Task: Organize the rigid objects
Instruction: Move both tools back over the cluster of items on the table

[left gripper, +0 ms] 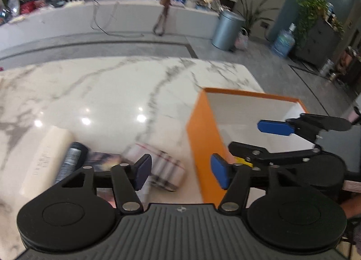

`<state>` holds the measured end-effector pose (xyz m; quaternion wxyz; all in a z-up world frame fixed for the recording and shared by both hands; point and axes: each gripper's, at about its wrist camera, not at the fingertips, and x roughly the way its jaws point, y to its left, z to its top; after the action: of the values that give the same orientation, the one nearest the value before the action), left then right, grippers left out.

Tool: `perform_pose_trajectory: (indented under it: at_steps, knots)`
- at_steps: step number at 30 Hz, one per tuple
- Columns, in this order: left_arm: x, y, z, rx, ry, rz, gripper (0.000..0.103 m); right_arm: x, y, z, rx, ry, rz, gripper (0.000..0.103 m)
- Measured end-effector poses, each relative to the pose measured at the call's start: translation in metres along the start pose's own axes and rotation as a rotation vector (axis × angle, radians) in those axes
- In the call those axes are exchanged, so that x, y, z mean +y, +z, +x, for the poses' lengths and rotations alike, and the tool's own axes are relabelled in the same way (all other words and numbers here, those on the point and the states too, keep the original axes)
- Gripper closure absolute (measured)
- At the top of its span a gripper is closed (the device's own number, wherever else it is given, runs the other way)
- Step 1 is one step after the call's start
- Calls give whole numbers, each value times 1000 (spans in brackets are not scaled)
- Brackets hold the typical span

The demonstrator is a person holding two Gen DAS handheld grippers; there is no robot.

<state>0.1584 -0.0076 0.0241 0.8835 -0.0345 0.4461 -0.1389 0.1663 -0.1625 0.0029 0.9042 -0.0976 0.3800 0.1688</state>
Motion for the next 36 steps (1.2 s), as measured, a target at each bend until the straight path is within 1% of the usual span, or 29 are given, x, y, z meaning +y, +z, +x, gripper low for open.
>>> perform_pose_trajectory:
  at_steps: [4, 8, 13, 17, 18, 19, 23, 25, 28, 34, 35, 36]
  knots:
    - [20, -8, -15, -28, 52, 2, 27, 26, 8, -5, -25, 57, -36, 41]
    - [49, -17, -22, 0, 60, -46, 27, 56, 9, -4, -30, 105, -111, 41]
    - [82, -34, -23, 43, 138, -157, 27, 91, 5, 6, 5, 163, -144, 42]
    - [104, -48, -14, 107, 173, -280, 27, 114, -2, 22, 40, 194, -146, 47]
    - [107, -52, -11, 122, 171, -305, 27, 118, -4, 26, 51, 206, -144, 47]
    - [109, -56, -7, 135, 169, -324, 24, 121, -8, 30, 62, 214, -144, 47]
    - [116, -68, 7, 177, 166, -415, 20, 131, -16, 44, 103, 219, -163, 47]
    - [117, -73, 10, 176, 171, -437, 17, 131, -20, 48, 119, 224, -168, 47]
    - [120, -76, 15, 175, 172, -475, 17, 134, -24, 56, 134, 224, -178, 48]
    - [123, -77, 19, 183, 164, -467, 14, 143, -24, 71, 146, 223, -214, 49]
    - [123, -77, 19, 185, 161, -470, 14, 145, -24, 73, 150, 226, -216, 46]
    - [124, -77, 20, 192, 154, -474, 14, 146, -24, 75, 151, 225, -221, 45]
